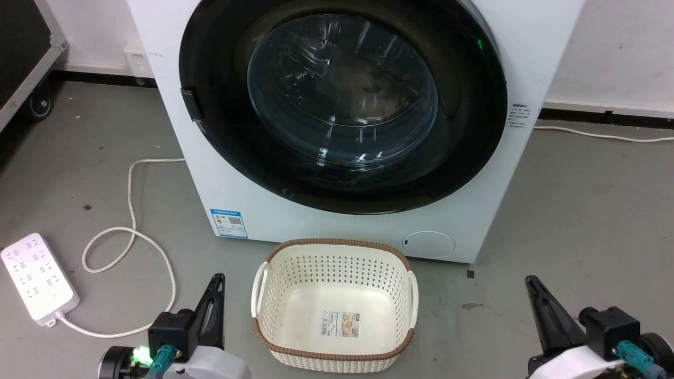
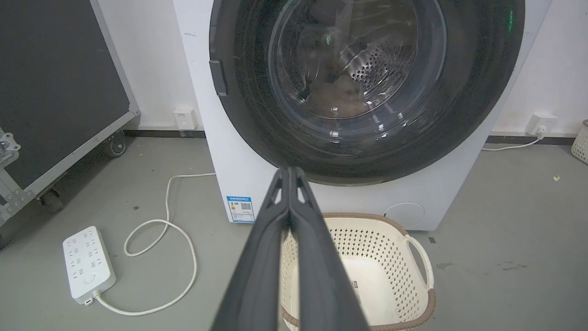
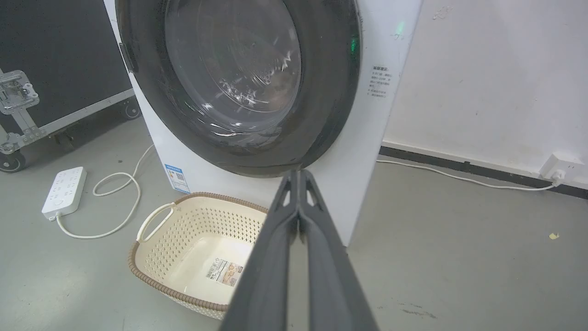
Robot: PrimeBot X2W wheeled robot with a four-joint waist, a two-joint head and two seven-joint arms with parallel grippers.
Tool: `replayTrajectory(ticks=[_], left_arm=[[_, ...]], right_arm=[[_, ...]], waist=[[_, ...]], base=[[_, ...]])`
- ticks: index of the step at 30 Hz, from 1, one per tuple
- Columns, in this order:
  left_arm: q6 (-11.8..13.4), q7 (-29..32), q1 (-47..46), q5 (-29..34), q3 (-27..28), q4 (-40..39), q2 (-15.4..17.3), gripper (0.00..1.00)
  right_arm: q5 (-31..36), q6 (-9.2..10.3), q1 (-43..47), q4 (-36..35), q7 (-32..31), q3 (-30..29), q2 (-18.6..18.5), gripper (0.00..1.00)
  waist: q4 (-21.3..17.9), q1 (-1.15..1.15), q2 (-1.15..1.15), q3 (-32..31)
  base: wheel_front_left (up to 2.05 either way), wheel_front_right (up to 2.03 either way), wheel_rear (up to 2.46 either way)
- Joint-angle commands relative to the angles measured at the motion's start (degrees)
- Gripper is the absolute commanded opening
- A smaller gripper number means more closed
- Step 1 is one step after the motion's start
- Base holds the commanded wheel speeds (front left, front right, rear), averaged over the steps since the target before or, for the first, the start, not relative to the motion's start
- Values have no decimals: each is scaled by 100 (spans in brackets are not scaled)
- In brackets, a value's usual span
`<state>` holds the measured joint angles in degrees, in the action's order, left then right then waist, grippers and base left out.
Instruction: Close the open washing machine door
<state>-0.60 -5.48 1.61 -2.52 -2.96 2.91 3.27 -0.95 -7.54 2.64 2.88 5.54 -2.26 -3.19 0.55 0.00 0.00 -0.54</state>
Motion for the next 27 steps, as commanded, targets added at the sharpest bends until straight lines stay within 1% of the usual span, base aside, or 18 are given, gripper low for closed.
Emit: replayTrajectory(ticks=[1, 27], left_arm=[[25, 45, -66, 54, 22, -39, -5, 0], [46, 350, -124, 174, 188, -192, -25, 0]], right_arm=[[24, 4, -119, -57, -49, 18, 21, 0], [67, 5, -207, -197, -356, 144, 27, 0]], waist=[[-1, 0, 0, 1], [-34, 0, 0, 33]], base=[[0, 0, 0], [0, 0, 0]])
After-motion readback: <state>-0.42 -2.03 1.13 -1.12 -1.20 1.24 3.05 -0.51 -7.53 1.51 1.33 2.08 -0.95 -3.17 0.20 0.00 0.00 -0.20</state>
